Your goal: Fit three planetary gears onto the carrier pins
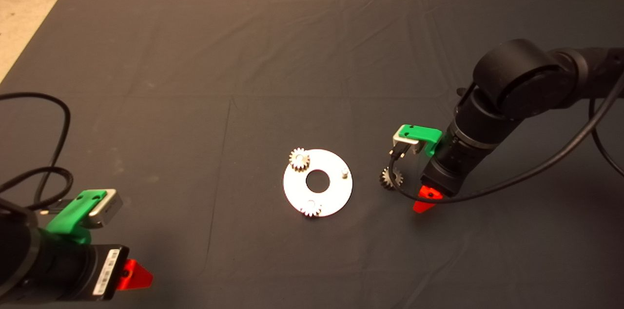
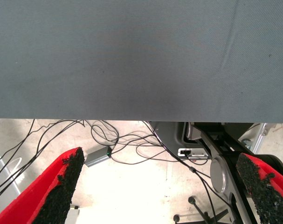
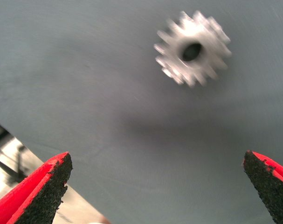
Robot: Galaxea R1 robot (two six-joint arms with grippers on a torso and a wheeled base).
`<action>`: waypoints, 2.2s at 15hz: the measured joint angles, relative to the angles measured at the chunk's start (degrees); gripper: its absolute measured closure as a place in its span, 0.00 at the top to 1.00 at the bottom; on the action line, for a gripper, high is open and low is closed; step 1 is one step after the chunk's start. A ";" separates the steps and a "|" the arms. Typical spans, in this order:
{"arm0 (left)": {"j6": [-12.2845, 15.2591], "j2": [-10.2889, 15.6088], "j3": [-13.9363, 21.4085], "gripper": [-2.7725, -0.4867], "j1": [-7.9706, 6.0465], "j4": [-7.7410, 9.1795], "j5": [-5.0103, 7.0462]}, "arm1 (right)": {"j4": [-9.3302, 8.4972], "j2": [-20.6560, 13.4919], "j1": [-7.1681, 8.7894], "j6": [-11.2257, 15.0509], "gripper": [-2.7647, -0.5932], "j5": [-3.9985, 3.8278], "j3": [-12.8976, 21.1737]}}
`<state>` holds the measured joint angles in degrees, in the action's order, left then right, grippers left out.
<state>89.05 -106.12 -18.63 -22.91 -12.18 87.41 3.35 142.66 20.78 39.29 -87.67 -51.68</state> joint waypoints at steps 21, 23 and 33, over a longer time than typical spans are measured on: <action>-1.24 1.84 0.05 0.87 0.00 1.49 -0.01 | 14.06 2.25 -1.79 -14.41 0.99 0.02 -0.74; -1.24 1.82 0.05 0.87 0.00 1.55 -0.01 | 14.88 2.24 -2.27 -14.61 0.99 0.07 -0.13; -2.19 1.82 0.04 0.87 0.00 1.92 -0.01 | 18.18 2.49 -5.11 -14.85 0.99 0.02 1.60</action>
<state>86.87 -104.30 -18.58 -22.91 -10.26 87.39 21.54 145.15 15.68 24.44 -87.66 -50.08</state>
